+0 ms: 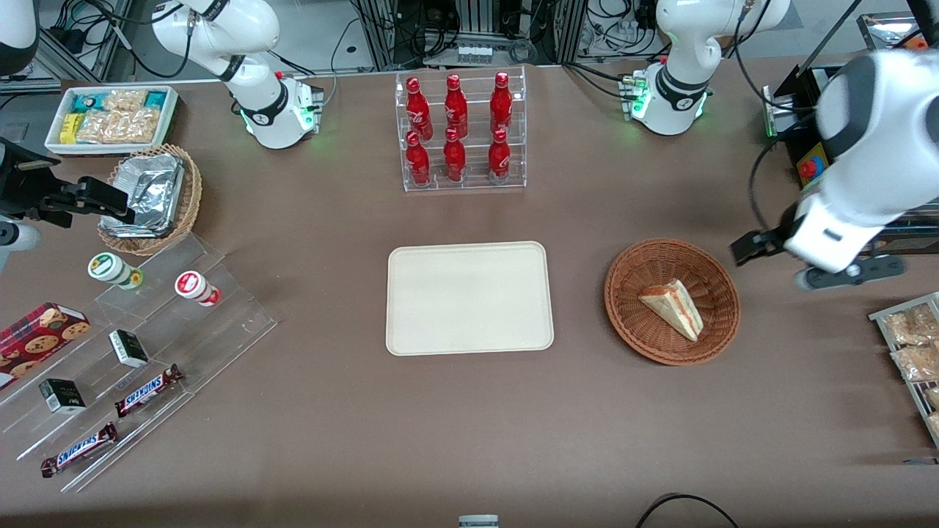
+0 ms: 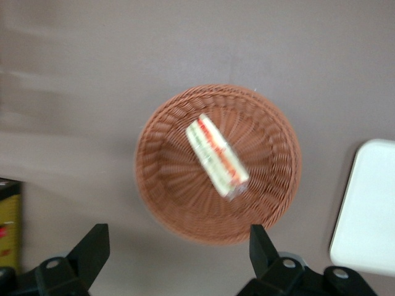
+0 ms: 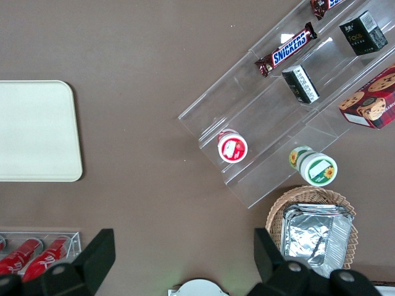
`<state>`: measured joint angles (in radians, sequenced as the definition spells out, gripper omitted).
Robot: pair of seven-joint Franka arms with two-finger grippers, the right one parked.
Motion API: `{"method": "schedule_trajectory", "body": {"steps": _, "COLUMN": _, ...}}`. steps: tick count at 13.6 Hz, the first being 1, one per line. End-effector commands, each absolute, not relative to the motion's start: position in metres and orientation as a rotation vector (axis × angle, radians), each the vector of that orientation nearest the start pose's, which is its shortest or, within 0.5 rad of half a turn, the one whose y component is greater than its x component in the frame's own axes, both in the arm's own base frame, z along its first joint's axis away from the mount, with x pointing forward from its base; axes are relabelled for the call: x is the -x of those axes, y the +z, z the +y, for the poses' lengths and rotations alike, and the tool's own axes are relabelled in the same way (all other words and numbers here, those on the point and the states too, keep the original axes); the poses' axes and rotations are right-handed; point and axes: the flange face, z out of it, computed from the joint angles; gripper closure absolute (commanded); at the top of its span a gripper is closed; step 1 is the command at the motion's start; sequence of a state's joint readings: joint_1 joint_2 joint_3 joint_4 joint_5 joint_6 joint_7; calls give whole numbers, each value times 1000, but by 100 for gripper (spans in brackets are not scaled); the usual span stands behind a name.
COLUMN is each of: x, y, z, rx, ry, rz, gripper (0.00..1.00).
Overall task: Place sandwich from basket to tray
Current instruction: 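Lower the open left gripper onto the wrapped sandwich and close it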
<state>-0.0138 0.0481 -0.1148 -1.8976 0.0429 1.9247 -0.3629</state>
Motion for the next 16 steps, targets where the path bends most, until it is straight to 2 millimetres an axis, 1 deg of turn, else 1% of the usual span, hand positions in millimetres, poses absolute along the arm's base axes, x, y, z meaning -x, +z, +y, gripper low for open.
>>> {"method": "schedule_trajectory", "body": {"steps": 1, "x": -553, "y": 430, "z": -80, "rx": 3064, "ry": -70, "rz": -569, "gripper": 0}}
{"method": "schedule_trajectory", "body": {"steps": 3, "x": -547, "y": 401, "z": -85, "rx": 3037, "ry": -128, "rz": -787, "gripper": 0}}
{"method": "schedule_trajectory", "body": {"steps": 4, "x": -543, "y": 380, "z": -89, "rx": 3019, "ry": -143, "rz": -898, "gripper": 0}}
{"method": "schedule_trajectory", "body": {"steps": 6, "x": -542, "y": 350, "z": -94, "rx": 3003, "ry": -183, "rz": -1030, "gripper": 0}}
{"method": "schedule_trajectory", "body": {"steps": 7, "x": -541, "y": 336, "z": -102, "rx": 2997, "ry": -156, "rz": -1044, "gripper": 0}}
{"method": "schedule_trajectory", "body": {"steps": 8, "x": -541, "y": 328, "z": -104, "rx": 2995, "ry": -137, "rz": -1041, "gripper": 0}}
{"method": "schedule_trajectory", "body": {"steps": 9, "x": -541, "y": 324, "z": -104, "rx": 2996, "ry": -136, "rz": -1043, "gripper": 0}}
{"method": "schedule_trajectory", "body": {"steps": 11, "x": -539, "y": 304, "z": -104, "rx": 2989, "ry": -100, "rz": -1048, "gripper": 0}}
{"method": "schedule_trajectory", "body": {"steps": 13, "x": -540, "y": 288, "z": -104, "rx": 2980, "ry": -81, "rz": -1073, "gripper": 0}}
{"method": "schedule_trajectory", "body": {"steps": 16, "x": -539, "y": 271, "z": -104, "rx": 2974, "ry": -48, "rz": -1071, "gripper": 0}}
